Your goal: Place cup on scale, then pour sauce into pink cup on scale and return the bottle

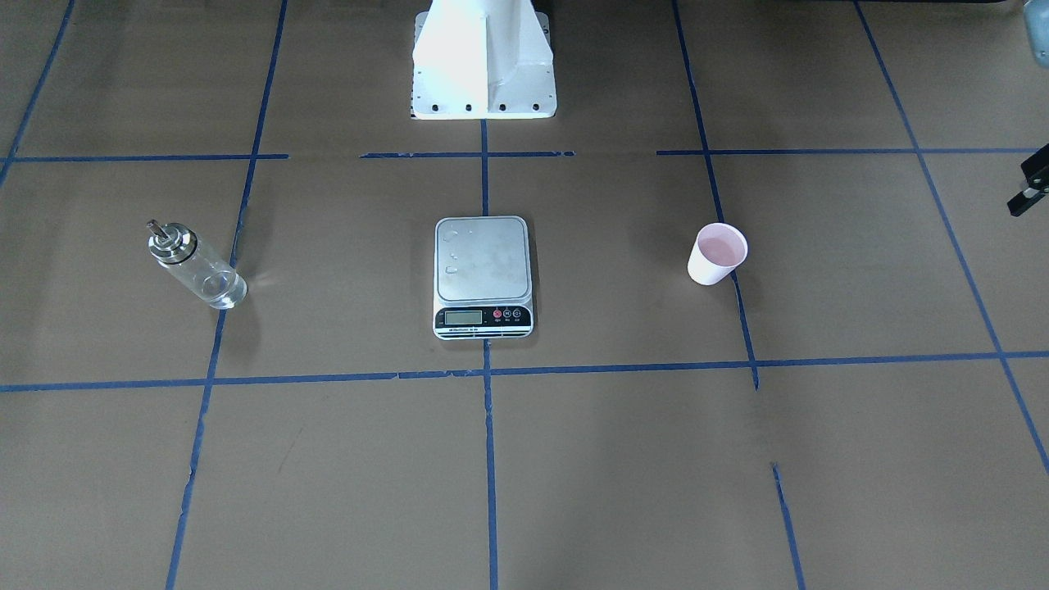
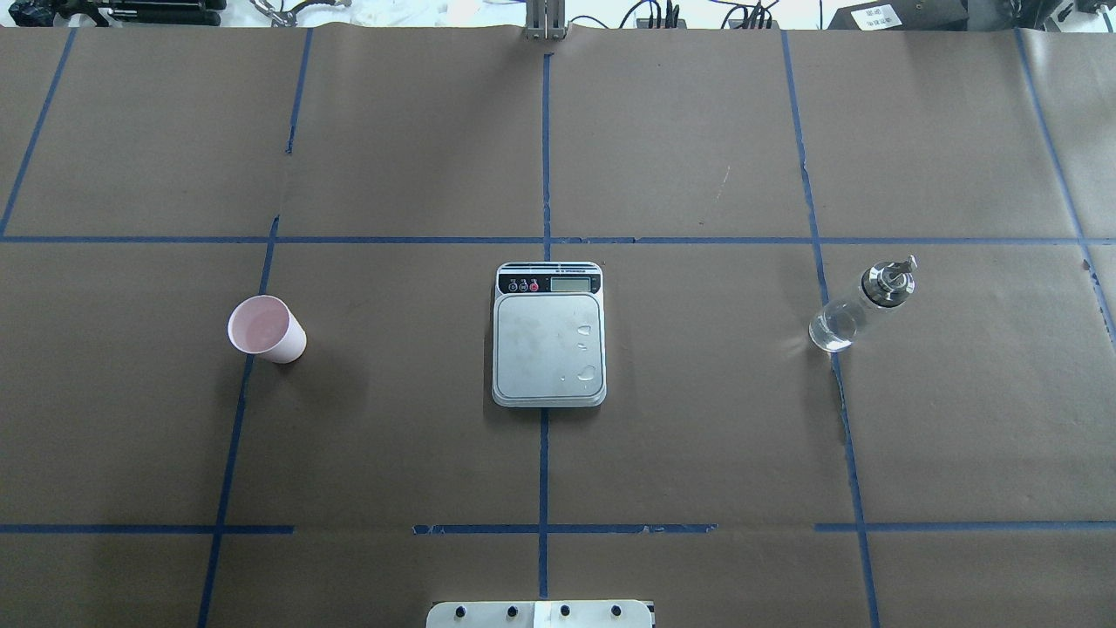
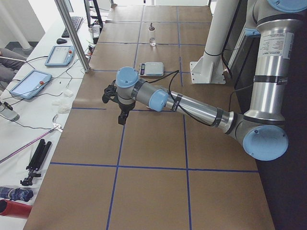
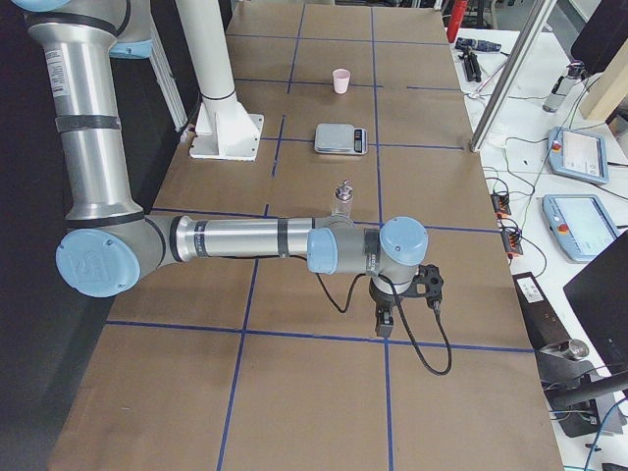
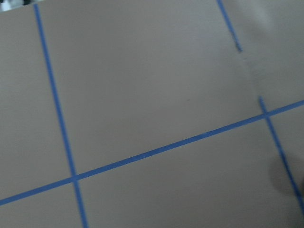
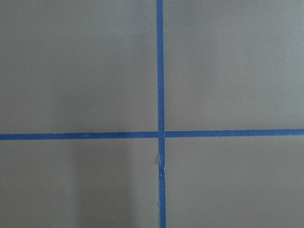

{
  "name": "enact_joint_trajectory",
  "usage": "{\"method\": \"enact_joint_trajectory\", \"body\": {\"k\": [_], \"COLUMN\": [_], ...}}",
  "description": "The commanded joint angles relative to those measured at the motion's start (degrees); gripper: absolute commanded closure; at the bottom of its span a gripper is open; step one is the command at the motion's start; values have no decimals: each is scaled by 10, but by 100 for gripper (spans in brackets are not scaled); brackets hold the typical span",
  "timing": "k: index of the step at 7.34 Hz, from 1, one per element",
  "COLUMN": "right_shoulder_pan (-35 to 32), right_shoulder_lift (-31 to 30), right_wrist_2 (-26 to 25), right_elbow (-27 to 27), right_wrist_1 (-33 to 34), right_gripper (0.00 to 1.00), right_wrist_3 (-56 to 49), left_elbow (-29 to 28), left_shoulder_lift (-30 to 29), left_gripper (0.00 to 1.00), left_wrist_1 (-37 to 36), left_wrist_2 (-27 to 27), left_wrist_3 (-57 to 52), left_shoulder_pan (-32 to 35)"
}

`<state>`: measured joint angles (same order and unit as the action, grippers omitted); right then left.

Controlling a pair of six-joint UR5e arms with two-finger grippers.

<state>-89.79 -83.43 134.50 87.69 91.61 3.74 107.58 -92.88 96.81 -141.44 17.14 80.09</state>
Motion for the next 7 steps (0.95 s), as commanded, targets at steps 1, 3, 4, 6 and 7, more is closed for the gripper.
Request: {"method": "enact_joint_trajectory", "body": {"k": [1, 3, 4, 6, 7], "right_shoulder_pan": [1, 8, 20, 24, 24], "right_shoulder_lift": [5, 2, 3, -1, -1], "right_wrist_2": [2, 2, 2, 2, 3], "right_elbow": [10, 15, 21, 20, 19], "right_wrist_1": [-35, -49, -56, -74, -74], "right_gripper": [0, 0, 0, 0, 0], "right_wrist_3": [8, 7, 7, 7, 7], "left_elbow": [62, 64, 63, 55, 54], "left_shoulder_lift": [-11, -31, -28, -24, -24], "left_gripper": [0, 0, 0, 0, 0], "left_wrist_1": [3, 32, 67, 101, 102], "left_wrist_2": [3, 80, 160, 258, 263], "left_wrist_3": [199, 307, 399, 549, 574], "left_shoulder_pan": [-90, -173, -245, -342, -361]}}
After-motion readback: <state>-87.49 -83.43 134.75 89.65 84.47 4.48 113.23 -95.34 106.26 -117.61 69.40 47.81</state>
